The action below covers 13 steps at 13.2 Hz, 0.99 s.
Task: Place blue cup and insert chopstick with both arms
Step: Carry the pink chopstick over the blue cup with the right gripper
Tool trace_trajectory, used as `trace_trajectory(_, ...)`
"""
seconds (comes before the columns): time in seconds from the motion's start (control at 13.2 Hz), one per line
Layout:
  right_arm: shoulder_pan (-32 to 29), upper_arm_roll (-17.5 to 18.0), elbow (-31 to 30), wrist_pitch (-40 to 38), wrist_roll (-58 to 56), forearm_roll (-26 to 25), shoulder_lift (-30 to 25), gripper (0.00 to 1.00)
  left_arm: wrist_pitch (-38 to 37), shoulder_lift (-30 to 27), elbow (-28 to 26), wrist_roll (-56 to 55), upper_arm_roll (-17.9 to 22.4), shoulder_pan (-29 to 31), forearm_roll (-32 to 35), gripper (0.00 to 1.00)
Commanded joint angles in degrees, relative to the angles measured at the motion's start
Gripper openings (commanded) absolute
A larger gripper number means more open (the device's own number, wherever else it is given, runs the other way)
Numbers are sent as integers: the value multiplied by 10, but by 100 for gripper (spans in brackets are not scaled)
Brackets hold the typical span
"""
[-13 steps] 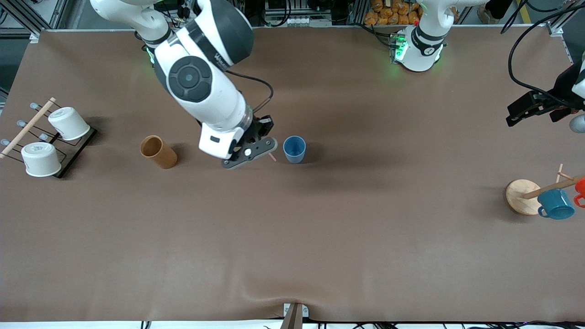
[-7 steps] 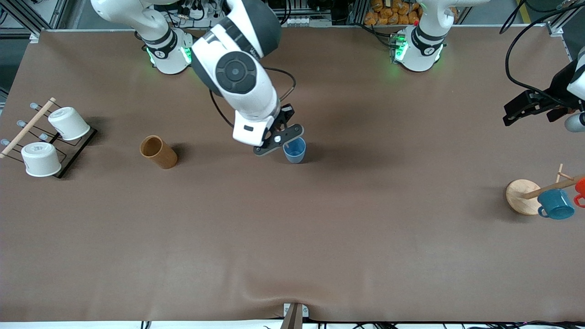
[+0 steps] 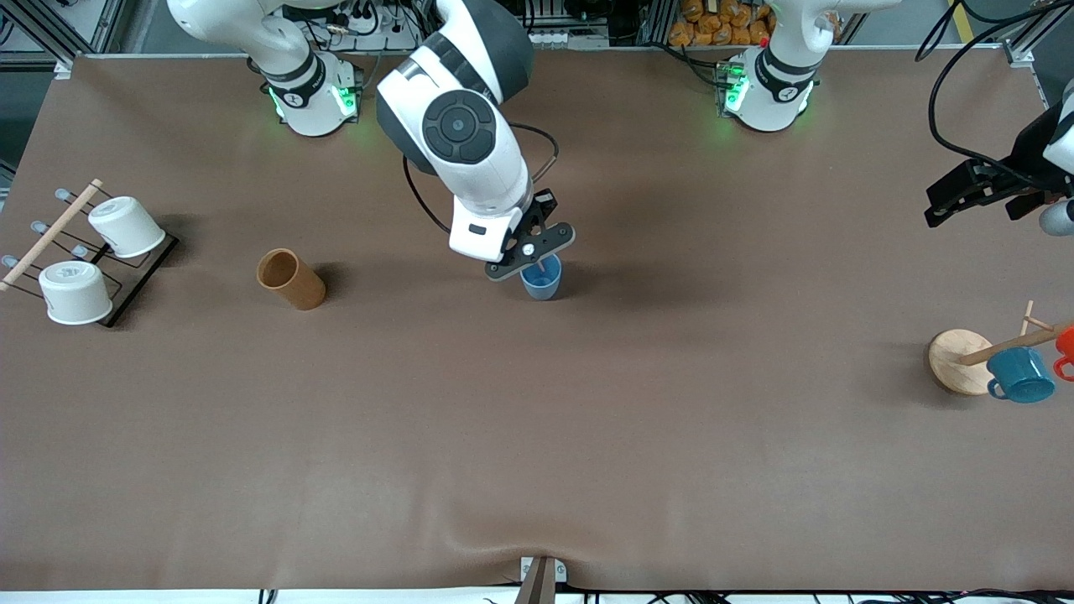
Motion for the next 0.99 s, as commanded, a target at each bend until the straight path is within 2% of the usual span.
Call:
trace_trajectory(0.0, 2, -7, -18, 15, 8, -1, -8, 0, -3, -20, -16, 7, 13, -12, -8, 100)
trace_trajectory(0.3, 6, -7, -34, 27, 8, -6, -5, 0, -3, -20, -16, 7, 14, -19, -7, 100)
trace_trajectory(0.45, 8, -7, -45, 34, 8, -7, -6, 0, -3, -20, -16, 7, 41, -42, -7, 100)
trace_trajectory(0.68, 10, -7, -45, 34, 8, -8, -6, 0, -3, -19, -15, 7, 46, -46, -7, 100)
trace_trajectory(0.76, 9, -7, -45, 34, 8, -8, -6, 10, -3, -19, -16, 7, 46, -46, -7, 100)
trace_trajectory(0.83, 9, -7, -45, 34, 8, -8, -6, 60, -3, -19, -16, 7, 46, -46, -7, 100)
trace_trajectory(0.91, 10, -7, -45, 34, 8, -8, -6, 100, -3, -18, -13, 7, 45, -44, -6, 100)
